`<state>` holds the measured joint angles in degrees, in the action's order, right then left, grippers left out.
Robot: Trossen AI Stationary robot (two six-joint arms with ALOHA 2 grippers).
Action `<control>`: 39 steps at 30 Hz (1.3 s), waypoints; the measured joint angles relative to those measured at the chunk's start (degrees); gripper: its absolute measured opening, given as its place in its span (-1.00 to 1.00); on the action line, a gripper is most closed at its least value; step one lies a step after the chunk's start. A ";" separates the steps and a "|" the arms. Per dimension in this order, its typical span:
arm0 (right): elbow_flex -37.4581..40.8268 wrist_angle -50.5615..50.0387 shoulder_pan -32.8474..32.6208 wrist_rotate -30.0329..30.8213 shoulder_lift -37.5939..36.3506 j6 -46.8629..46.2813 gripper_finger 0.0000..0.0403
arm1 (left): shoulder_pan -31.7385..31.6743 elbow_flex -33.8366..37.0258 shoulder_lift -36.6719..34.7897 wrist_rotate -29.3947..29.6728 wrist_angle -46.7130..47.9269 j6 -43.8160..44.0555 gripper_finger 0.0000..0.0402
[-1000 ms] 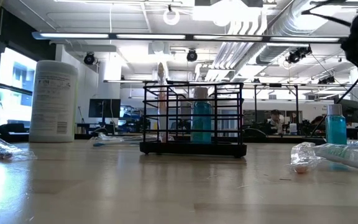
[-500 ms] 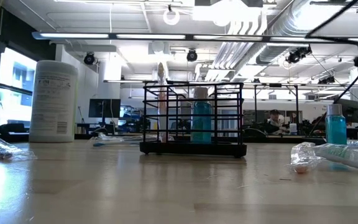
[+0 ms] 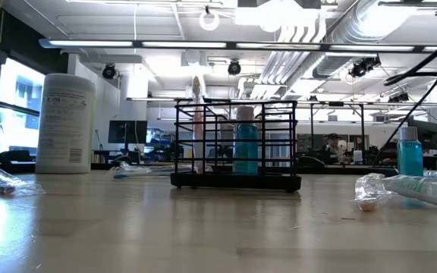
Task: Pick & Place toothbrushing station
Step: Put the right purple toothbrush into the mesh organizer
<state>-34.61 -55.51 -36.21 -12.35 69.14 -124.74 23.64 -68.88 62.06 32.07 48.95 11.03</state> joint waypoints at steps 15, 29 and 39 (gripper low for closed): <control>5.72 7.99 3.01 -0.20 3.87 0.47 0.28 | 0.00 -0.02 1.91 -0.87 0.05 0.07 -0.15; 7.85 7.19 3.04 1.69 3.65 5.19 0.27 | 0.00 -0.02 4.05 -2.42 -2.04 1.70 -0.15; 7.87 8.60 3.04 2.88 3.81 6.77 -0.23 | 0.00 0.02 4.63 -4.88 -2.39 7.35 -0.15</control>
<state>-26.74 -46.91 -33.17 -9.47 72.95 -117.97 23.64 -68.86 66.70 27.19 46.56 18.38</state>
